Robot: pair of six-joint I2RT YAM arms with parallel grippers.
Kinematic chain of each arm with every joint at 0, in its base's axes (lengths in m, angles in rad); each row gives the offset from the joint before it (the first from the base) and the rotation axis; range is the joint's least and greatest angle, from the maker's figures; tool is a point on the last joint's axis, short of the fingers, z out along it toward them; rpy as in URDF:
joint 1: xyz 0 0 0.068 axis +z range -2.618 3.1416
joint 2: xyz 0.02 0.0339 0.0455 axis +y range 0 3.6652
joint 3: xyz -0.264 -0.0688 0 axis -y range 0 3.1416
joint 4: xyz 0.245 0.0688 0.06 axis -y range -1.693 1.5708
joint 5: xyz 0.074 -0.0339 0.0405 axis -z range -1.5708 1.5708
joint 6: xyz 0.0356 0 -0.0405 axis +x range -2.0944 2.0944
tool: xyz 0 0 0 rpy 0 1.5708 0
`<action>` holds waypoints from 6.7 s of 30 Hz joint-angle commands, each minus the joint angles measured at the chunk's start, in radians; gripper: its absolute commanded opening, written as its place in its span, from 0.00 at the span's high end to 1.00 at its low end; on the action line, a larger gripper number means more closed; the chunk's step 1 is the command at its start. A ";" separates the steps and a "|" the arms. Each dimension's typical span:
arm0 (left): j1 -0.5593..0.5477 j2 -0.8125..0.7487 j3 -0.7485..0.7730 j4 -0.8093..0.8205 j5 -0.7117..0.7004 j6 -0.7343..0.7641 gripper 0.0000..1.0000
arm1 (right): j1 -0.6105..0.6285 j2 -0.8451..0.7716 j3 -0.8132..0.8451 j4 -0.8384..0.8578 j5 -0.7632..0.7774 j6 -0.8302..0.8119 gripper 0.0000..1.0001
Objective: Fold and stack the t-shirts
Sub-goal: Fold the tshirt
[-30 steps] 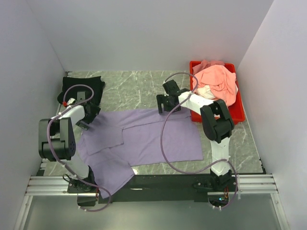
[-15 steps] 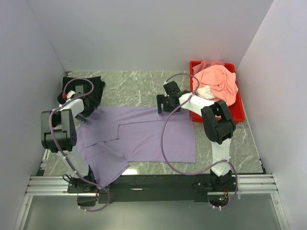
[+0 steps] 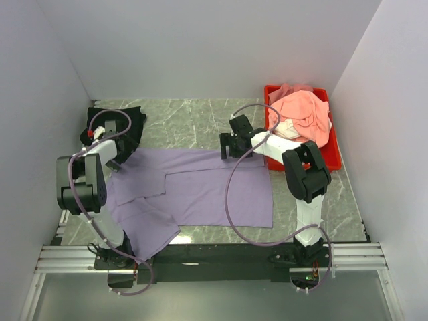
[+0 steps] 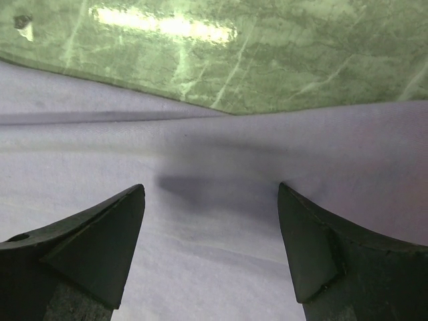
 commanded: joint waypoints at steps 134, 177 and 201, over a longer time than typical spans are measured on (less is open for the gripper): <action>-1.124 -0.697 -0.307 -1.054 -0.084 -0.920 0.99 | 0.143 -0.846 -0.845 -0.353 0.068 0.444 0.46; -0.824 -0.771 -0.249 -0.834 -0.308 -0.629 1.00 | 0.131 -0.760 -0.574 -0.374 0.200 0.346 0.96; -0.612 -0.559 -0.068 -0.637 -0.459 -0.334 1.00 | -0.032 -0.616 -0.333 -0.316 0.203 0.207 0.96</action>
